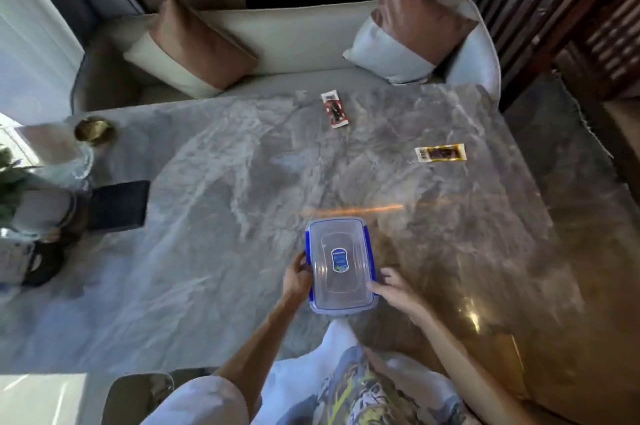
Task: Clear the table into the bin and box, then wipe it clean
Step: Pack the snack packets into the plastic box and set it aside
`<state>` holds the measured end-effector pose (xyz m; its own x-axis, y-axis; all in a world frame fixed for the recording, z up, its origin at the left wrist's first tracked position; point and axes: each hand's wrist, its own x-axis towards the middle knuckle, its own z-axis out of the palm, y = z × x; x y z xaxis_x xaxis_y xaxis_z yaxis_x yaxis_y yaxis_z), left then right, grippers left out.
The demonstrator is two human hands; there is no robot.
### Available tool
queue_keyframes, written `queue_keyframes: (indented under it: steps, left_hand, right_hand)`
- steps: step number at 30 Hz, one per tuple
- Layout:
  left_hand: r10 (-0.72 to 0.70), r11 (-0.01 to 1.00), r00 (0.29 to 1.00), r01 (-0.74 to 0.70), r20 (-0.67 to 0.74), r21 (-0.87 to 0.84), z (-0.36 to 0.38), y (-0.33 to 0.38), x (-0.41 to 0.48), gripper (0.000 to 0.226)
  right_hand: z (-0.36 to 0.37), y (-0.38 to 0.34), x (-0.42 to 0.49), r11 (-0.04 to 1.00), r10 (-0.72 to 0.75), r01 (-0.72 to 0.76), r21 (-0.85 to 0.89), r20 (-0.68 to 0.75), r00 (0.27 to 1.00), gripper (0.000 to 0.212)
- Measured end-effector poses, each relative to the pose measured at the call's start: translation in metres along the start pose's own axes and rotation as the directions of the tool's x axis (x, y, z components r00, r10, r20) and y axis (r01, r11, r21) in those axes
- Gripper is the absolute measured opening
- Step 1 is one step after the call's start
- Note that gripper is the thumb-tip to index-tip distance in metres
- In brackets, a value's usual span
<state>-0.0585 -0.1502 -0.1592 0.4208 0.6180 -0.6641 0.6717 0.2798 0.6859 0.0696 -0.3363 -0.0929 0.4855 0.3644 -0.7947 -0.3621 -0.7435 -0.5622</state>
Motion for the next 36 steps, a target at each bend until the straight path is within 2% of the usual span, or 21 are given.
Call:
queue_keyframes:
  steps: [3,5,8,10,14,16,19,22,24,26,30,32,34,36]
  left_hand:
    - [-0.013,0.999,0.999,0.014,0.04,-0.042,-0.002,0.022,-0.015,0.042]
    - [-0.014,0.998,0.999,0.017,0.051,-0.061,-0.001,0.03,-0.02,0.048]
    - [-0.058,0.995,0.998,0.061,0.04,-0.08,-0.003,0.034,-0.024,0.039]
    - [-0.114,0.981,0.993,0.118,0.038,-0.156,-0.008,0.03,-0.024,0.028]
    - [-0.15,0.946,0.986,0.163,0.07,-0.281,-0.011,0.012,-0.023,0.03]
    - [-0.157,0.93,0.987,0.157,0.029,-0.331,-0.006,0.01,-0.024,0.023]
    - [-0.201,0.916,0.976,0.154,-0.09,-0.371,0.005,0.008,-0.023,0.02]
    - [-0.228,0.919,0.958,0.154,-0.173,-0.363,0.012,0.01,-0.023,0.02]
    - [-0.266,0.936,0.919,0.174,-0.29,-0.305,0.012,0.011,-0.026,0.028]
    - [-0.305,0.935,0.88,0.205,-0.365,-0.289,0.012,0.011,-0.031,0.029]
    - [-0.322,0.912,0.9,0.212,-0.295,-0.35,0.018,-0.002,-0.032,0.026]
    - [-0.331,0.906,0.901,0.222,-0.279,-0.359,0.017,-0.006,-0.031,0.03]
    - [-0.308,0.928,0.906,0.22,-0.29,-0.3,0.011,-0.005,-0.03,0.033]
    - [-0.208,0.976,0.907,0.167,-0.366,-0.141,0.003,0.001,-0.03,0.035]
  right_hand:
    - [-0.002,-0.013,0.009,0.998,-0.047,0.05,0.045,-0.054,0.997,0.055]
    - [0.001,-0.023,0.011,0.995,-0.071,0.075,0.069,-0.058,0.996,0.044]
    - [0.008,-0.023,0.019,0.991,-0.069,0.078,0.112,-0.081,0.994,0.049]
    - [0.009,-0.018,0.024,0.982,-0.039,0.055,0.181,-0.089,0.995,0.049]
    - [0.005,-0.01,0.028,0.921,0.074,-0.074,0.383,0.014,0.997,0.06]
    - [0.005,-0.007,0.03,0.876,0.094,-0.098,0.472,0.033,0.995,0.067]
    - [0.009,-0.007,0.03,0.842,0.128,-0.108,0.528,-0.001,0.992,0.05]
    - [0.019,-0.002,0.037,0.816,0.236,-0.142,0.56,-0.099,0.967,0.052]
    - [0.025,-0.001,0.038,0.82,0.297,-0.158,0.55,-0.174,0.939,0.045]
    - [0.033,-0.003,0.038,0.832,0.317,-0.183,0.524,-0.177,0.932,0.039]
    - [0.042,-0.009,0.045,0.837,0.303,-0.217,0.503,-0.095,0.948,0.034]
    - [0.042,-0.01,0.049,0.866,0.278,-0.195,0.461,-0.12,0.953,0.03]
    - [0.036,-0.015,0.044,0.925,0.204,-0.104,0.365,-0.247,0.947,0.031]
    - [0.028,-0.018,0.038,0.98,0.041,0.038,0.194,-0.39,0.92,0.044]
